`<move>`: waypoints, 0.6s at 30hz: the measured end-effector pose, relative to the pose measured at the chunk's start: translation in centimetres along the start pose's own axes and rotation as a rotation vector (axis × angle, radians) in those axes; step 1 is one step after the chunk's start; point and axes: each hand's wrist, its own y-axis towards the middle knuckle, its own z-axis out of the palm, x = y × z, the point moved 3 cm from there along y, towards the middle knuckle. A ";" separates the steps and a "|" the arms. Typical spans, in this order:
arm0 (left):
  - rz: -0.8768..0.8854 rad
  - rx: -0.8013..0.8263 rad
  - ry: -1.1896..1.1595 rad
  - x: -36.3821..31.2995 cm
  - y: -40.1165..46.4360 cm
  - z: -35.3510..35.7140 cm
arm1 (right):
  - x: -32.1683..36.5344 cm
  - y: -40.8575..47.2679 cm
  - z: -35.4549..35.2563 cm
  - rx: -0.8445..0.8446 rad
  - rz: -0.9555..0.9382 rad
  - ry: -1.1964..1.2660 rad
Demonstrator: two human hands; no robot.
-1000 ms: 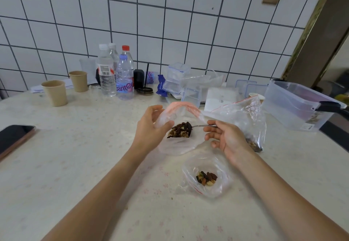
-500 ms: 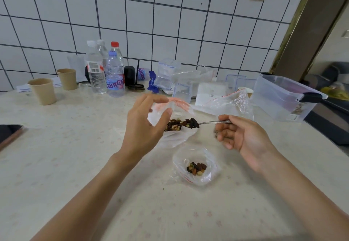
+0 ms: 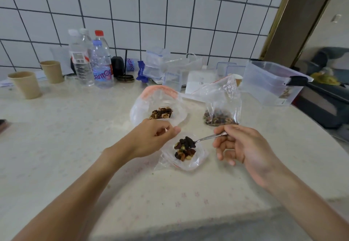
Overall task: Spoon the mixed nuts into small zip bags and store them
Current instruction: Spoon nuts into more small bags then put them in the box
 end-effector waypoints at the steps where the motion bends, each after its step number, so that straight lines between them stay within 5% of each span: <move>1: 0.000 0.015 -0.038 0.0 0.0 0.1 | 0.0 -0.2 0.3 0.011 -0.024 -0.040; 7: 0.071 0.010 -0.110 -0.2 0.4 0.7 | 1.2 -2.1 2.3 0.212 -0.325 -0.514; 12: -0.080 -0.106 -0.159 1.1 0.7 0.2 | 2.2 -3.4 3.2 0.322 -0.603 -1.007; 18: -0.108 -0.122 -0.047 1.6 0.6 0.2 | 1.5 -1.3 2.3 0.228 -0.427 -0.591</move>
